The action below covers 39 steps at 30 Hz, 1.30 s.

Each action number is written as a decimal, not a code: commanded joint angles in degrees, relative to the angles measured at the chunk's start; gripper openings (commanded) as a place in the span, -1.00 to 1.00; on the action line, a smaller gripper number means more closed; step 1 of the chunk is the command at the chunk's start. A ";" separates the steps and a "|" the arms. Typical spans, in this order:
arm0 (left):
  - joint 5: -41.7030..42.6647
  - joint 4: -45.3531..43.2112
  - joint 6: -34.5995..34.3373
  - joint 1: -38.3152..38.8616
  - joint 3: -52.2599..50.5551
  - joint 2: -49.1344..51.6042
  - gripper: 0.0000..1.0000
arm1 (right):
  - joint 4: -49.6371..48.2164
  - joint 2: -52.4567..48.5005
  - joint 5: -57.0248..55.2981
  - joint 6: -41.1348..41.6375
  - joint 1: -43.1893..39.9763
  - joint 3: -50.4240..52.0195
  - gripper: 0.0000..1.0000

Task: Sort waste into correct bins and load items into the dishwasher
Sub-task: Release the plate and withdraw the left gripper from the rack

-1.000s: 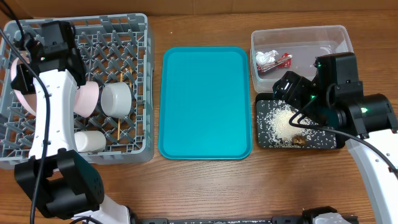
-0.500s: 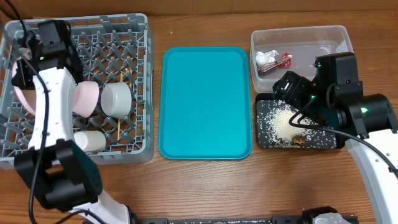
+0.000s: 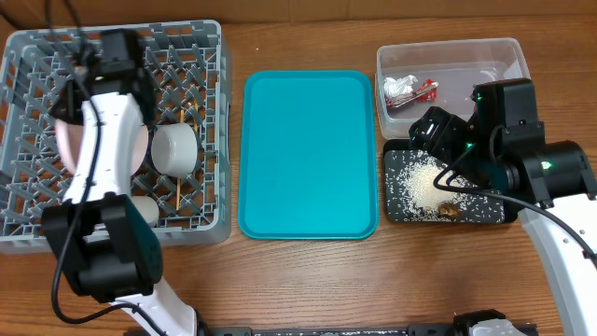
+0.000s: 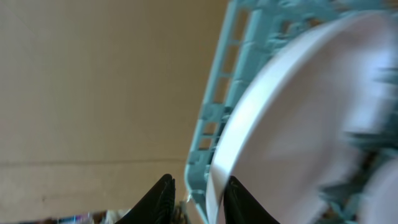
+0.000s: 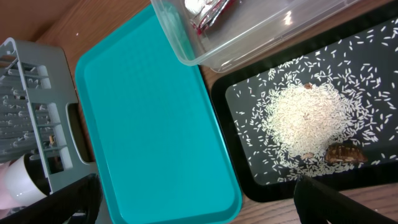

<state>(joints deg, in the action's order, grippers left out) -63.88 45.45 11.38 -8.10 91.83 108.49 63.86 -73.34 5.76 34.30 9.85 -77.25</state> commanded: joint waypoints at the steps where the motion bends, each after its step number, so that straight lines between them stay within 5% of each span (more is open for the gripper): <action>1: 3.10 1.57 0.15 3.21 0.15 -0.26 -0.38 | -0.46 1.22 -0.11 0.02 -0.07 -0.72 1.00; 4: 2.34 3.08 0.13 4.96 0.15 -0.33 -0.14 | -0.28 1.22 -0.11 0.02 -0.07 -0.72 1.00; 5: 1.95 3.48 -0.37 5.60 0.15 -0.42 0.13 | -0.20 1.22 -0.11 0.02 -0.07 -0.72 1.00; 6: 1.92 3.89 -1.25 6.01 0.15 -0.63 0.71 | -0.04 1.22 -0.11 0.02 -0.07 -0.72 1.00; 7: 2.01 4.44 -3.04 6.49 0.15 -0.94 1.00 | 0.07 1.22 -0.11 0.02 -0.07 -0.72 1.00; 13: 8.55 10.88 -13.40 8.11 0.17 -6.12 1.00 | 0.11 1.22 -0.13 0.00 -0.07 -0.72 1.00; 25: 54.51 22.47 -13.70 11.85 0.22 -33.22 1.00 | -1.90 2.49 -0.13 -6.25 -0.07 -2.40 1.00; 39: 66.47 27.36 -13.79 17.88 0.20 -55.98 1.00 | -2.23 17.73 -0.11 -10.34 -0.07 -6.60 1.00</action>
<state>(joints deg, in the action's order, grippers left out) -3.18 72.84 -1.58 9.41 91.79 53.54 61.19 -57.08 5.76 25.02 9.85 -82.83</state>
